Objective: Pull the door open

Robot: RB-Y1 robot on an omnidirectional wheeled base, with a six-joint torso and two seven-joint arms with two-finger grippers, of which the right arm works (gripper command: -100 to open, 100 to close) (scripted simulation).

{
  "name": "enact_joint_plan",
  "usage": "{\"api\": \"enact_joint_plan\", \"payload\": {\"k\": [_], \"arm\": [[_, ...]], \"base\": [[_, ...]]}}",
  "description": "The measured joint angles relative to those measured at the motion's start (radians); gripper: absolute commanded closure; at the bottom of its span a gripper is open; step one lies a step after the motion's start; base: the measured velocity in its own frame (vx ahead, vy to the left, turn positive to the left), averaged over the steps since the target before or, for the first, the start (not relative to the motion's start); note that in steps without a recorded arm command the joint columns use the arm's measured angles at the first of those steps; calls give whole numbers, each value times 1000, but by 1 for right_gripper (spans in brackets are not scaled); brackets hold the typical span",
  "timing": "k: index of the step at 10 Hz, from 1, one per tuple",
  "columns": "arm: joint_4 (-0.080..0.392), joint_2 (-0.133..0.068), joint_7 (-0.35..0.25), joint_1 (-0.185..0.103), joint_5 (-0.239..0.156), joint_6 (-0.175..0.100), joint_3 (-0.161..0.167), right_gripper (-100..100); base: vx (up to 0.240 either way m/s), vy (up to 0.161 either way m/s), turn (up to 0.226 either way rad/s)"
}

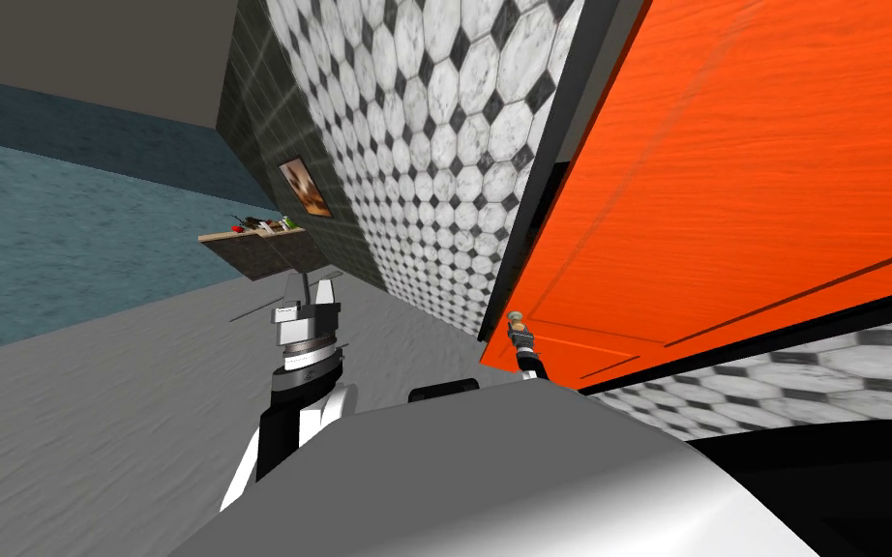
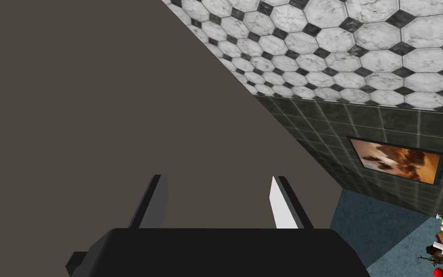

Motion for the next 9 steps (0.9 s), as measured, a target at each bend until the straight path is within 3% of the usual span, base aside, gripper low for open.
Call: {"api": "enact_joint_plan", "payload": {"k": [4, 9], "arm": [[-9, -25, -42, 20, 20, -3, 44, 100], [-25, -73, -108, 44, 50, -39, 108, 100]], "base": [[-178, -15, 83], [-249, -24, 100]]}}
